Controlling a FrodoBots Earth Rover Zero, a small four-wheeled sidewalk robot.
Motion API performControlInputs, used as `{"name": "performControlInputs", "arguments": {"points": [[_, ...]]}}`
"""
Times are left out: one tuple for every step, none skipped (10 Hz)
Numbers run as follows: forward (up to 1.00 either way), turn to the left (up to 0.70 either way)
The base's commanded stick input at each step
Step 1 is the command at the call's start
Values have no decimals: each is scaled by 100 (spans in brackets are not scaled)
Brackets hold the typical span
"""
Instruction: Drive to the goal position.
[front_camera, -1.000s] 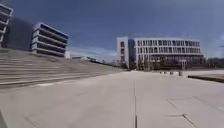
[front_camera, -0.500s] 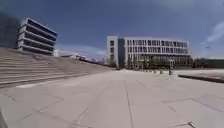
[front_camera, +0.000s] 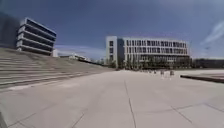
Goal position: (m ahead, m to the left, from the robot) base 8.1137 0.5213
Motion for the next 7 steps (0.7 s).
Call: {"name": "performControlInputs", "arguments": {"points": [[70, 0], [70, 0], [70, 0], [70, 0], [70, 0], [70, 0], [70, 0]]}}
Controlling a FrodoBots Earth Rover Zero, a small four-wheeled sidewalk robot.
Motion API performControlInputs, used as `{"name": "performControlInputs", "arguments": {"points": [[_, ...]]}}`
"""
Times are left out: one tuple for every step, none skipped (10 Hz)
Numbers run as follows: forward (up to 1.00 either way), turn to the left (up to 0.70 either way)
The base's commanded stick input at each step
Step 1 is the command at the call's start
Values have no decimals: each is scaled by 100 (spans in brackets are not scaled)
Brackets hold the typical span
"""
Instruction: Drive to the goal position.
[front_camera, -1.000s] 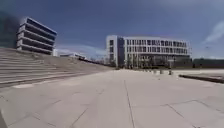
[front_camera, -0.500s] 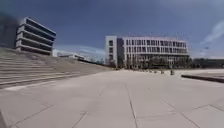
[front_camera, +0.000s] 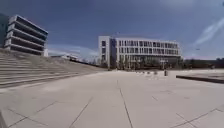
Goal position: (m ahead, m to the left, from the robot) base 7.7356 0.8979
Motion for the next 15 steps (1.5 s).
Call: {"name": "performControlInputs", "arguments": {"points": [[70, 0], [70, -1], [70, -3], [70, -8], [70, -15], [70, -19], [70, -21], [70, -1], [70, -1], [70, -1], [70, 0], [70, 2], [70, 1], [70, -1], [70, -1]]}}
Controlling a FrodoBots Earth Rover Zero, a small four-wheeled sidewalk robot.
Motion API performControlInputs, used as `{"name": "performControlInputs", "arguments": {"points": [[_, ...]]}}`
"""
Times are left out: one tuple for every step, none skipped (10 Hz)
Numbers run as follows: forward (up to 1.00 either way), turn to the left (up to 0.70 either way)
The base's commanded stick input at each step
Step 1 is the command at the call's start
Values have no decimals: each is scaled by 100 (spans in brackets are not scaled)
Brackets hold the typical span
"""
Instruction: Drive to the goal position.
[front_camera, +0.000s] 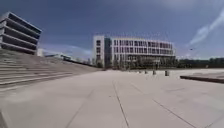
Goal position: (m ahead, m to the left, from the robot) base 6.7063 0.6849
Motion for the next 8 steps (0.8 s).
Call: {"name": "performControlInputs", "arguments": {"points": [[70, -1], [70, 5], [70, 15], [70, 34], [70, 21], [70, 1], [70, -1], [70, -1]]}}
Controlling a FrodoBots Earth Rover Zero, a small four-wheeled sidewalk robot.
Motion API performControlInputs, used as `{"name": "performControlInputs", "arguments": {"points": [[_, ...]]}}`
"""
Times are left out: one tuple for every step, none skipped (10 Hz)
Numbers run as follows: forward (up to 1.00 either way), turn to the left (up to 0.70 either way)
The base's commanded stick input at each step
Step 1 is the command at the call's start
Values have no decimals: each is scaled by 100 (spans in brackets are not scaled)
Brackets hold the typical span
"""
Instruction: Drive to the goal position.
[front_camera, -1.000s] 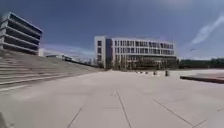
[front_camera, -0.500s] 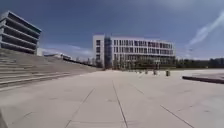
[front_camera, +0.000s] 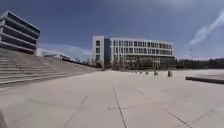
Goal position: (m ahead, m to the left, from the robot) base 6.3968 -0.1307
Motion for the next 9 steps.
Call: {"name": "performControlInputs", "arguments": {"points": [[70, -1], [70, -1], [70, -1], [70, -1], [70, -1], [70, -1], [70, -1], [70, -1], [70, -1]]}}
